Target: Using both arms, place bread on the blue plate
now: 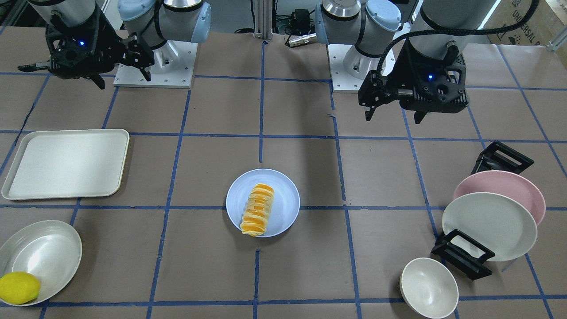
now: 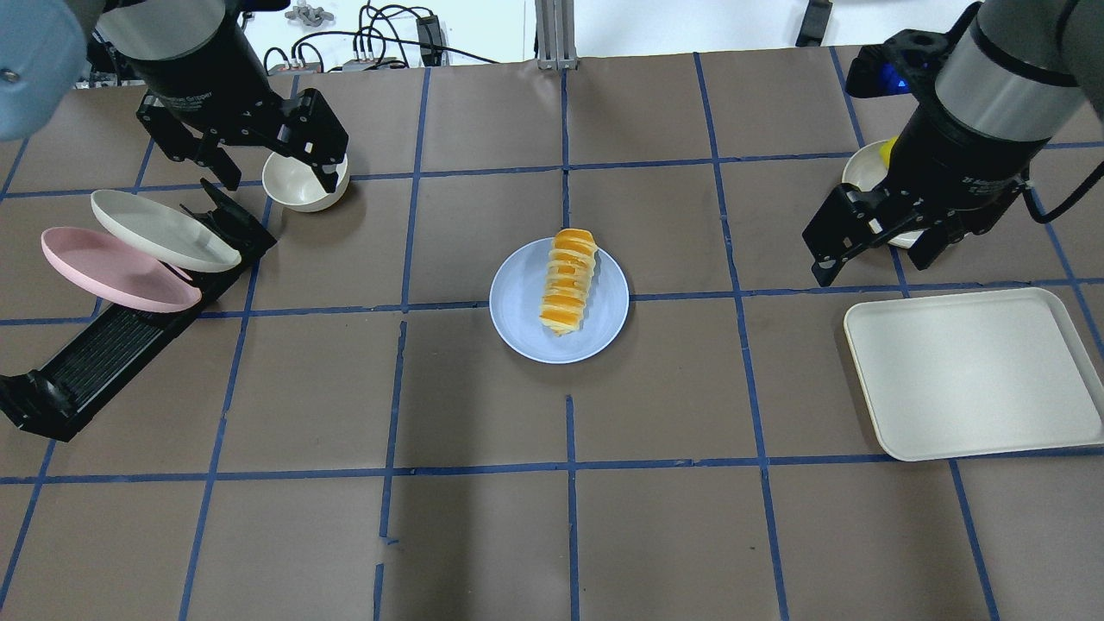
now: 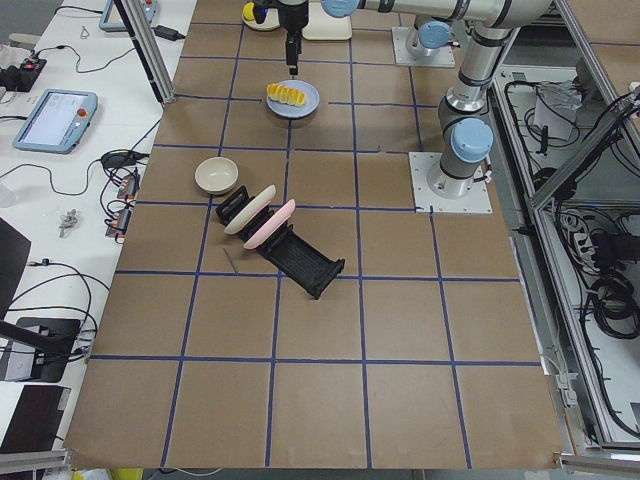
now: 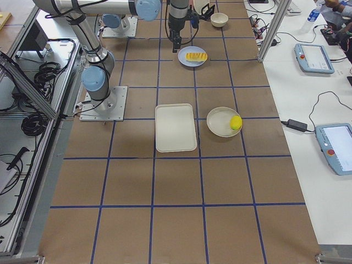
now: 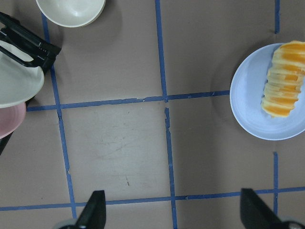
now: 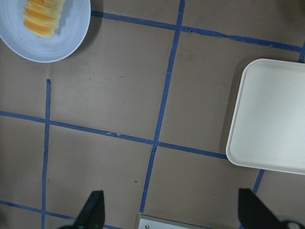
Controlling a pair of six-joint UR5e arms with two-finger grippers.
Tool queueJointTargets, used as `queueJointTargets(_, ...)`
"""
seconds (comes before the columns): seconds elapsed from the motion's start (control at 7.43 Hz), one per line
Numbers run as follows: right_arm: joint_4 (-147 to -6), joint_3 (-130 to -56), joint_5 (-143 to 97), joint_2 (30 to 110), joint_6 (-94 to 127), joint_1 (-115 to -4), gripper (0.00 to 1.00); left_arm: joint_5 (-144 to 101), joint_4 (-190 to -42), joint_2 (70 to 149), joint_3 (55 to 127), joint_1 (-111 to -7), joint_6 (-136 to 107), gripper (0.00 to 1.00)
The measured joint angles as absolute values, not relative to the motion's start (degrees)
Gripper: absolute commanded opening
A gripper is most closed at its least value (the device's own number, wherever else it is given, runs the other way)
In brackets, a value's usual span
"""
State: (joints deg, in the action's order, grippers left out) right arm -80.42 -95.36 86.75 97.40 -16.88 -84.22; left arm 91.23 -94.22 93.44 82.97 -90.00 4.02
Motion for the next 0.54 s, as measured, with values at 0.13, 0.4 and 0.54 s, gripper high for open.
queueJointTargets(0.13,-80.4,-95.4,86.8,97.4,-16.9,-84.3,0.97,91.2,-94.2,93.5,83.0,-90.0,4.0,1.0)
queueJointTargets(0.4,-81.4,-95.8,86.8,96.8,-16.8,-84.3,0.97,91.2,-94.1,93.7,83.0,-90.0,4.0,1.0)
queueJointTargets(0.54,-83.5,-96.0,86.0,95.7,-16.5,-84.5,0.97,91.2,-94.1,93.7,82.9,-90.0,4.0,1.0)
